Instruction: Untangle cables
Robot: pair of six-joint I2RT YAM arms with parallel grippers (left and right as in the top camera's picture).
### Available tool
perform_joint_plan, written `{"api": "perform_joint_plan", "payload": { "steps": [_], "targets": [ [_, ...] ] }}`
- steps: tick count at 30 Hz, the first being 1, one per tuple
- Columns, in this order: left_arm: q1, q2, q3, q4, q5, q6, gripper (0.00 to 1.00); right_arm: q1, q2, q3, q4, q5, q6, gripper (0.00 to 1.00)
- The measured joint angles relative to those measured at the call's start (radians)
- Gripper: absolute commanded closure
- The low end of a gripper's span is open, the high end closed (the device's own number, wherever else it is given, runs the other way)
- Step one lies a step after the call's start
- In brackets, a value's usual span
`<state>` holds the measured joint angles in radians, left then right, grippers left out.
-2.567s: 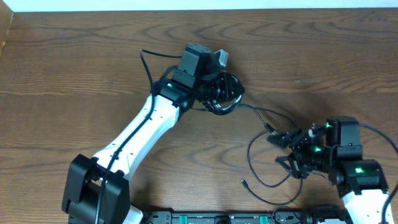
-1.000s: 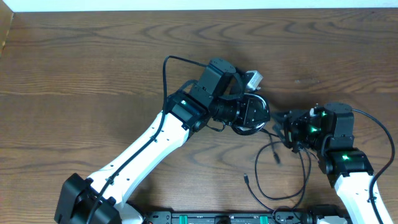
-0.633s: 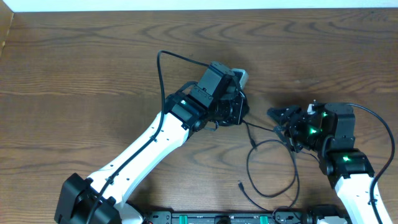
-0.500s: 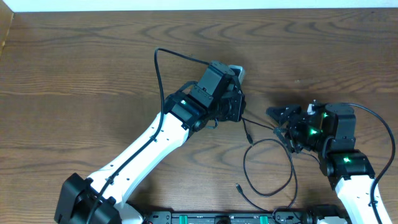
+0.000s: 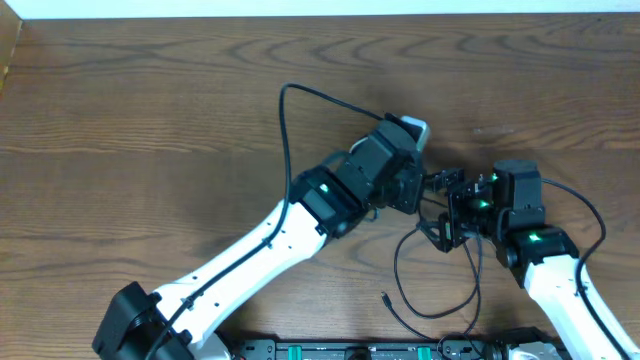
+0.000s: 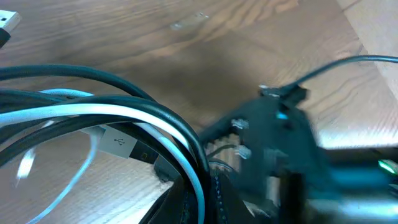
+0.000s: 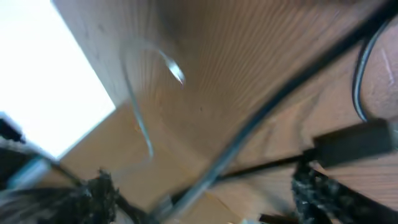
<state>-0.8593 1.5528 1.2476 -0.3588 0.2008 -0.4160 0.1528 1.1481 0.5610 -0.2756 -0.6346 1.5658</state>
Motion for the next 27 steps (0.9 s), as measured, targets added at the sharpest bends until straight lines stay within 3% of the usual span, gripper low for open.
{"api": "perform_joint_plan", "payload": {
  "steps": [8,16,27],
  "targets": [
    [-0.050,-0.012,0.000,-0.012,-0.029,-0.003,0.92,0.000,0.080,0.000,0.006,-0.005,0.038,0.98],
    [-0.049,-0.061,0.000,-0.107,-0.056,-0.006,0.92,0.000,0.082,0.000,0.016,0.045,-0.063,0.99],
    [-0.042,-0.070,0.000,-0.148,0.106,-0.001,0.92,0.000,0.082,0.000,0.254,0.041,-0.135,0.99]
  ]
}}
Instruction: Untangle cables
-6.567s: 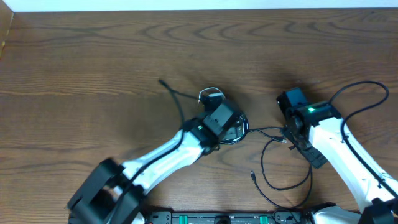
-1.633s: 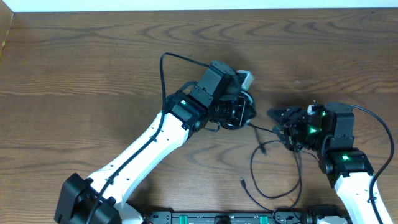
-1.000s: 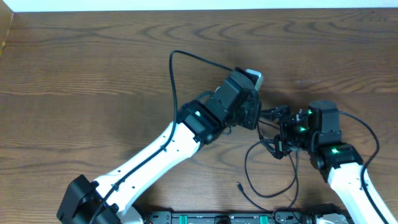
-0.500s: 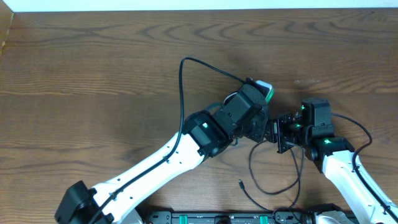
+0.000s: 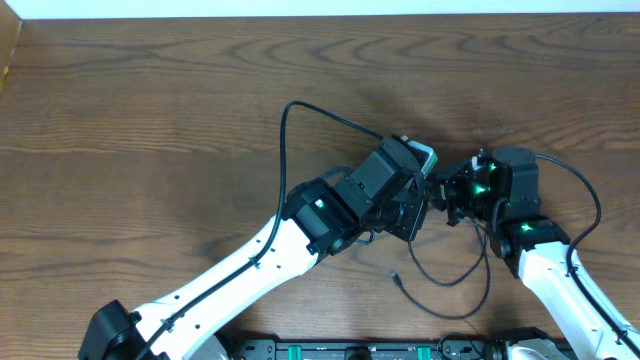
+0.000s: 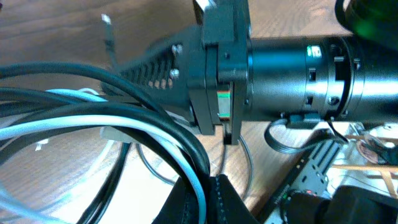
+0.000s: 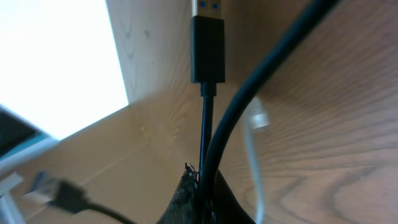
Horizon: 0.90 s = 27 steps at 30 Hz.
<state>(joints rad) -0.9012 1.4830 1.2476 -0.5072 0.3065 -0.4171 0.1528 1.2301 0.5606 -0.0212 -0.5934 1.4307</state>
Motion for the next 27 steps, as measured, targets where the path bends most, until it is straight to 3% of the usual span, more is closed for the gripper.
{"api": "perform_joint_plan", "payload": {
  "steps": [15,17,19,24,27],
  "targets": [
    [0.002,0.000,-0.032,0.039,0.032,0.002,0.92,0.070,0.000,0.000,0.034,-0.111,0.063,0.99],
    [0.002,0.000,-0.032,0.039,0.032,0.002,0.92,0.070,0.000,0.000,0.034,-0.111,0.068,0.93],
    [0.002,0.000,-0.032,0.038,0.033,0.002,0.93,0.069,0.000,0.000,0.034,-0.113,0.074,0.78],
    [0.006,-0.001,-0.032,0.044,0.033,0.002,0.93,0.057,0.000,-0.001,0.020,-0.107,0.017,0.25],
    [0.023,-0.005,-0.032,0.043,0.037,0.001,0.93,0.037,0.000,-0.001,-0.023,-0.067,-0.060,0.14]
  ]
}}
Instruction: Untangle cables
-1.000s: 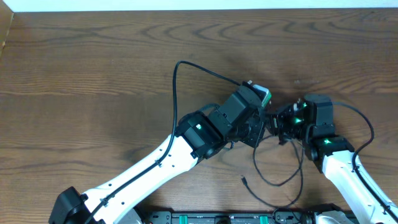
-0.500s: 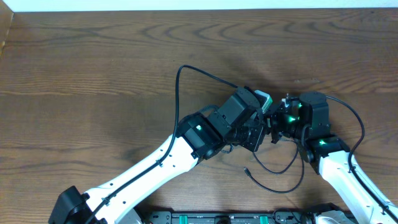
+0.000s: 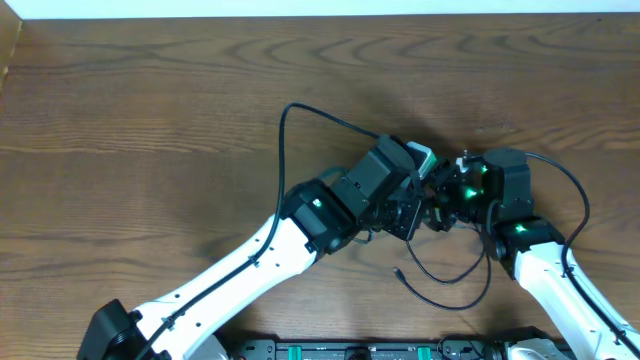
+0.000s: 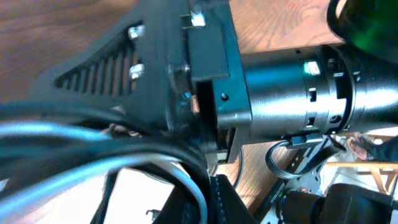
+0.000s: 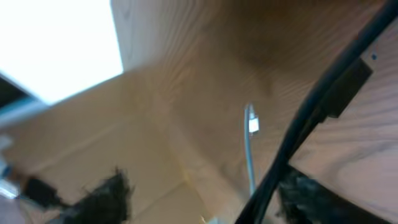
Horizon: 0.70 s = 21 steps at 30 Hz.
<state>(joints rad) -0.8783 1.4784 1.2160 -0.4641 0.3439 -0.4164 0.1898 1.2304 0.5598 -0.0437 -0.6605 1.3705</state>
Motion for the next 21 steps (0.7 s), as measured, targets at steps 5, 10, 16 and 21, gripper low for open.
{"api": "perform_joint_plan", "payload": {
  "steps": [5,10,16,21],
  "targets": [
    [0.072,-0.015,0.000,0.001,0.010,-0.065,0.93,-0.054,0.000,0.000,-0.034,0.056,-0.133,0.01],
    [0.151,-0.022,0.000,0.001,0.009,-0.226,0.93,-0.105,-0.003,0.000,-0.072,0.075,-0.284,0.01],
    [0.233,-0.022,0.000,-0.016,-0.049,-0.557,0.92,-0.117,-0.060,0.000,-0.147,0.045,-0.473,0.04],
    [0.266,-0.022,0.000,-0.043,-0.119,-0.906,0.88,-0.117,-0.167,0.000,-0.251,-0.035,-0.630,0.04]
  ]
}}
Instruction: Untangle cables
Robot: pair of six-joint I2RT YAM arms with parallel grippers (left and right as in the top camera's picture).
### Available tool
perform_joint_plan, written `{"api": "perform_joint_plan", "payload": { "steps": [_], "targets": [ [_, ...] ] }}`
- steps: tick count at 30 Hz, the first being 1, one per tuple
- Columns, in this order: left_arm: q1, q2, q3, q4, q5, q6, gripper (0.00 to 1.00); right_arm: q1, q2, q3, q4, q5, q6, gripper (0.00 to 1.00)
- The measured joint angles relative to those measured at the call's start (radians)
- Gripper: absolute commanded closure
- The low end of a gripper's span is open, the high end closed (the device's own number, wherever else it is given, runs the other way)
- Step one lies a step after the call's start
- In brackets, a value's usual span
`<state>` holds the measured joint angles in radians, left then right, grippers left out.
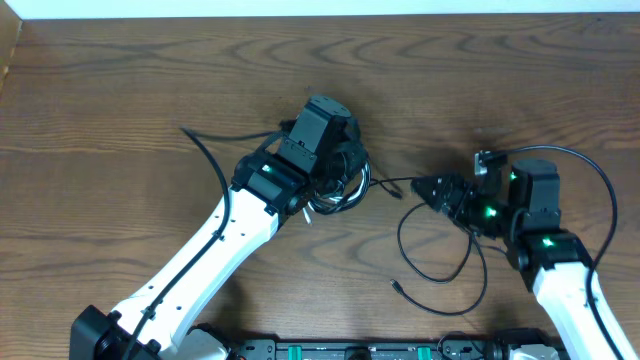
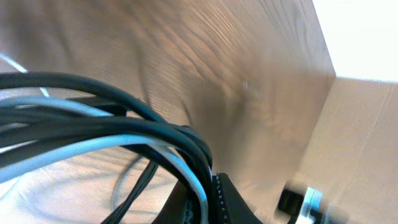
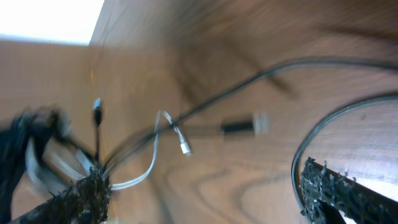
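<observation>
A bundle of black and white cables (image 1: 333, 192) hangs at the table's middle, and my left gripper (image 1: 340, 176) is shut on it; the left wrist view shows the strands (image 2: 93, 118) pinched in the left gripper (image 2: 202, 190). A thin black cable (image 1: 392, 183) runs right from the bundle and loops down (image 1: 440, 272) to a free plug (image 1: 396, 285). My right gripper (image 1: 428, 188) is apart from the bundle, to its right. In its wrist view the right gripper (image 3: 205, 193) stands open with nothing between its fingers, facing a black plug (image 3: 239, 127) and a white cable end (image 3: 184, 147).
The wooden table (image 1: 120, 90) ends at a white strip along the far edge. Each arm's own black lead arcs beside it, the left lead (image 1: 205, 150) and the right lead (image 1: 592, 190). A black rail (image 1: 360, 350) lies at the near edge.
My left gripper has moved left and away from the right gripper, the bundle still in it. The right gripper stays open and a thin black cable now stretches between the two.
First the grippers faced each other at mid-right, left shut on the bundle, right open. Then the right was shut on a black USB cable. Then it was open again beside the left gripper. Now the bundle sits further left, with one black cable drawn out of it.
</observation>
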<state>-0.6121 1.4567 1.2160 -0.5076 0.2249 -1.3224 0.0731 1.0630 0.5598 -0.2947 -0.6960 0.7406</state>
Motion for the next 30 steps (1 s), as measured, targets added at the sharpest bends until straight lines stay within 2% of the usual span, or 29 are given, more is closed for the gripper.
{"api": "perform_joint_plan", "payload": {
  "steps": [5,8,16,19,20,22,25,27,29,30],
  "targets": [
    [0.000,0.000,0.000,-0.006,-0.024,-0.305,0.89,0.019,-0.085,0.000,-0.087,-0.056,-0.074,0.09],
    [0.000,0.000,0.000,-0.006,-0.029,-0.435,0.90,0.063,-0.097,0.000,-0.084,-0.069,-0.102,0.10],
    [-0.004,0.000,0.000,-0.006,0.002,-0.565,0.92,0.220,-0.067,0.000,0.078,-0.028,-0.142,0.13],
    [-0.005,0.000,0.000,-0.006,0.023,-0.595,0.92,0.258,-0.039,0.000,0.151,-0.018,-0.135,0.20],
    [-0.005,0.000,0.000,-0.006,0.033,-0.605,0.92,0.268,-0.027,0.000,0.172,-0.016,-0.128,0.23],
    [-0.005,0.000,0.000,-0.006,0.050,-0.619,0.92,0.285,-0.008,0.000,0.196,-0.003,-0.115,0.36],
    [-0.006,0.000,0.000,-0.006,0.082,-0.634,0.92,0.295,0.027,0.000,0.199,0.024,-0.088,0.75],
    [-0.006,0.000,0.000,-0.010,0.092,-0.638,0.92,0.296,0.045,0.000,0.203,0.035,-0.077,0.96],
    [-0.006,0.000,0.000,-0.013,0.095,-0.637,0.91,0.297,0.051,0.000,0.207,0.041,-0.071,0.99],
    [-0.005,0.000,0.000,-0.013,0.096,-0.631,0.70,0.298,0.051,0.000,0.209,0.043,-0.068,0.99]
  ]
}}
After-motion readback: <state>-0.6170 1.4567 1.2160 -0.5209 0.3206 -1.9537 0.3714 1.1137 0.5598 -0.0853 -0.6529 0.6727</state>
